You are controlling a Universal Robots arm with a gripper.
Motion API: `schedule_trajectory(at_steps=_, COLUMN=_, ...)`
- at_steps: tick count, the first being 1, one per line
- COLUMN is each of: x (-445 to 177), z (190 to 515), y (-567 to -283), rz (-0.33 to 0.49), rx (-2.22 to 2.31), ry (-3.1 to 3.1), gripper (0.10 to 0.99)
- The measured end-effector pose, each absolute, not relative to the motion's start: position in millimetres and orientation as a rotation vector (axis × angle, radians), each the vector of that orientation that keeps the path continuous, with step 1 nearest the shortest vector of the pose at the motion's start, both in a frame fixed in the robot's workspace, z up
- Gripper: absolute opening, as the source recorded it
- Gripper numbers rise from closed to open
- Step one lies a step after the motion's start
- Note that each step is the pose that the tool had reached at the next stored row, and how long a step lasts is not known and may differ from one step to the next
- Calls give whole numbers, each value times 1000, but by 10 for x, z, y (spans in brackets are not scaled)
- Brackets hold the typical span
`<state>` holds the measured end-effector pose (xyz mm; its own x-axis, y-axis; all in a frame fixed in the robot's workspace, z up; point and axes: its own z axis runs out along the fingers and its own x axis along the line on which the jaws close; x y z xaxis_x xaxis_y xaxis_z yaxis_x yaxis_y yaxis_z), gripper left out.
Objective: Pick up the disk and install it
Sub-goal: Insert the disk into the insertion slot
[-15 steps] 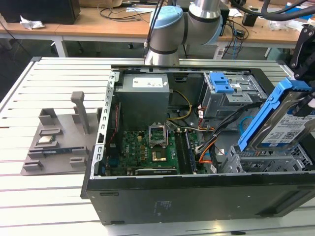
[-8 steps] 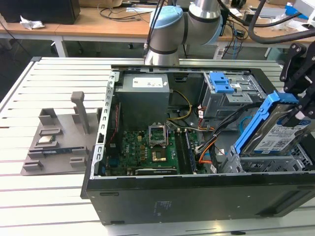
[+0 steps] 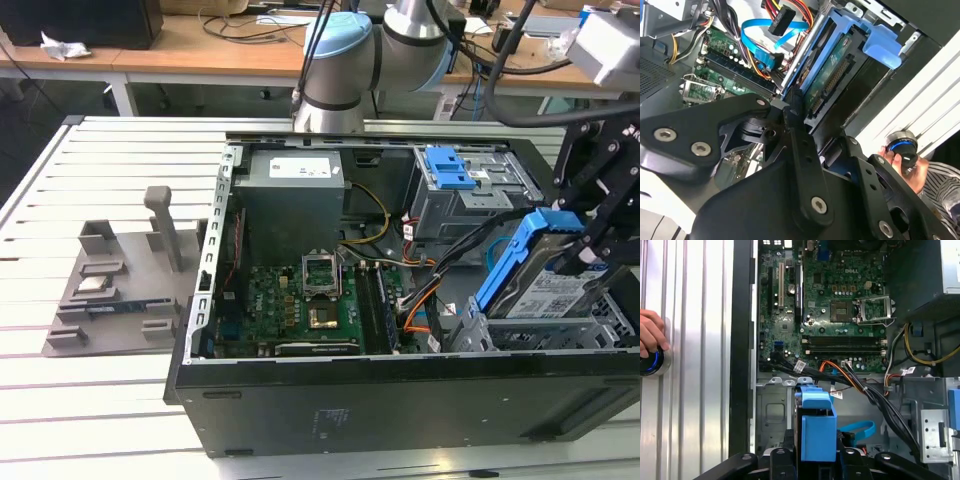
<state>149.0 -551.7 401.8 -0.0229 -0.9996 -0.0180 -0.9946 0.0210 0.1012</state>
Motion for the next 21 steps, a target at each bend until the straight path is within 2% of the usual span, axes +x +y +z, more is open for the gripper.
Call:
schedule_trajectory(at_steps=5, x=1477, z=3881, y=-5517, rz=-131, rx=2154, ry=-2202, gripper=365)
schedule_trajectory(at_steps=12, x=1477, z=3871, y=-5517, rz=-131, rx=2154, ry=-2202, gripper=376)
schedule_trajectory(at_steps=13, x=1477, z=3870, y=-5517, rz=-131, rx=2154, ry=-2202, gripper=439)
schedule_trajectory(at_steps=18, x=1476, z=3870, y=-5517, rz=-131, rx=2154, ry=-2202, gripper=439)
schedule_trajectory(at_steps=19, x=1476, z=3869, y=-5517, rz=-131, rx=2154, ry=-2202, gripper=294)
schedule_trajectory(at_steps=20, x=1477, z=3868, y=-5517, rz=-131, rx=2154, ry=-2202, gripper=294)
schedule_trajectory(at_steps=21, x=1477, z=3868, y=-5517, rz=-131, rx=2154, ry=-2202, gripper=235)
